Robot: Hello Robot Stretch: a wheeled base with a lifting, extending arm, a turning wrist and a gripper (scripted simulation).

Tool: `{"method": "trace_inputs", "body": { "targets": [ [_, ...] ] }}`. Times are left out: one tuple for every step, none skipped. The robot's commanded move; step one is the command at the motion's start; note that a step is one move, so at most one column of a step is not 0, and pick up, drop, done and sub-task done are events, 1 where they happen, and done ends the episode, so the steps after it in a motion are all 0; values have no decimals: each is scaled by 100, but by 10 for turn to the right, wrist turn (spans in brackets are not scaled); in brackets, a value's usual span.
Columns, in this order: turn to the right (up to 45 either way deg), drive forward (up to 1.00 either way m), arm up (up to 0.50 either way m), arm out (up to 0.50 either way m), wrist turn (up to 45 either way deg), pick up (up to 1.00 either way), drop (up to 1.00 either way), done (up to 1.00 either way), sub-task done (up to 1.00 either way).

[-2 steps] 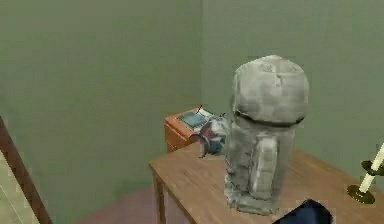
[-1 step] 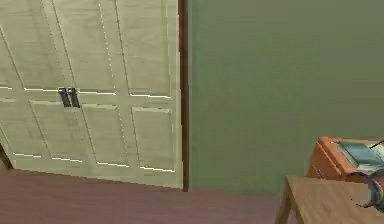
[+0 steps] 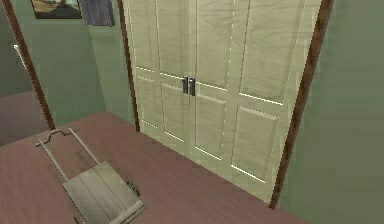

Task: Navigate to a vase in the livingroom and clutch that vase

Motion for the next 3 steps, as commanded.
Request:
{"method": "trace_inputs", "body": {
  "targets": [
    [0, 0, 50, 0, 0, 0, 0, 0, 0],
    [0, 0, 38, 0, 0, 0, 0, 0, 0],
    [0, 0, 0, 50, 0, 0, 0, 0, 0]
  ]
}}
